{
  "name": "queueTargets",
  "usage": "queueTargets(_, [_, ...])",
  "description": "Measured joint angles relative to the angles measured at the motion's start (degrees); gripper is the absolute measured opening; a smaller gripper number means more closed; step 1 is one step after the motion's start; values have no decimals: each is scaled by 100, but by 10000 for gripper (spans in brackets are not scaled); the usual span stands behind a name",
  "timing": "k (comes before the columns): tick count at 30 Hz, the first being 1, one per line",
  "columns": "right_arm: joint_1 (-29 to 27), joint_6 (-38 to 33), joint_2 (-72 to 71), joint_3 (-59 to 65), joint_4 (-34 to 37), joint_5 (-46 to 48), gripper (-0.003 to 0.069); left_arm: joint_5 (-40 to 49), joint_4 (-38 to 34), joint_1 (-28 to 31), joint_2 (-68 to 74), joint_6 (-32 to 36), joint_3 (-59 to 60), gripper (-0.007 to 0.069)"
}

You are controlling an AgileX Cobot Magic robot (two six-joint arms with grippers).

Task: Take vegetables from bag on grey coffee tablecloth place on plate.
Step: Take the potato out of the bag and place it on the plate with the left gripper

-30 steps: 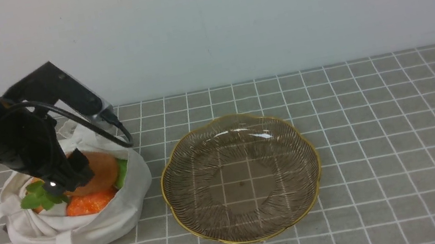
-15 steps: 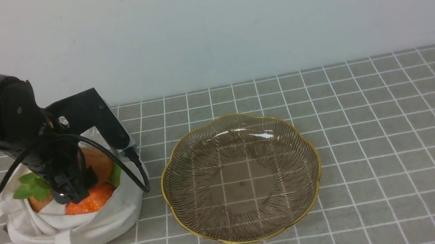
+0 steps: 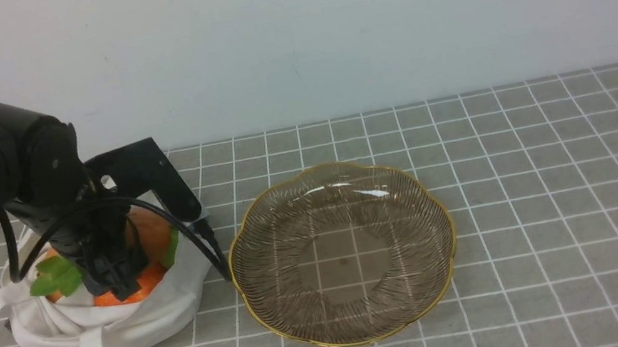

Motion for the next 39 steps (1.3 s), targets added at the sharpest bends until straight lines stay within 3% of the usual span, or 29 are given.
queueTargets(9, [0,0,0,0,0,0,-15,175,-66,-66,-1055,-899,0,542])
queueTargets(12, [0,0,0,0,0,0,-15,42,-924,-214,-1387,-1391,0,542])
queueTargets(18, [0,0,0,0,0,0,-15,-660,-2807,-808,-1024,-1300,0,542])
queueTargets(21, [0,0,0,0,0,0,-15,-1023,-3278,-1033,-543,-1179,0,542])
queueTargets(32, [0,0,0,0,0,0,-15,-1888,-3548,-1465,1145,-1138,0,549])
queueTargets(36, [0,0,0,0,0,0,-15,-1916,-3638,-1479,1255,-1248,0,654])
queueTargets(39, [0,0,0,0,0,0,-15,-1901,-3651,-1479,1229,-1326,0,683])
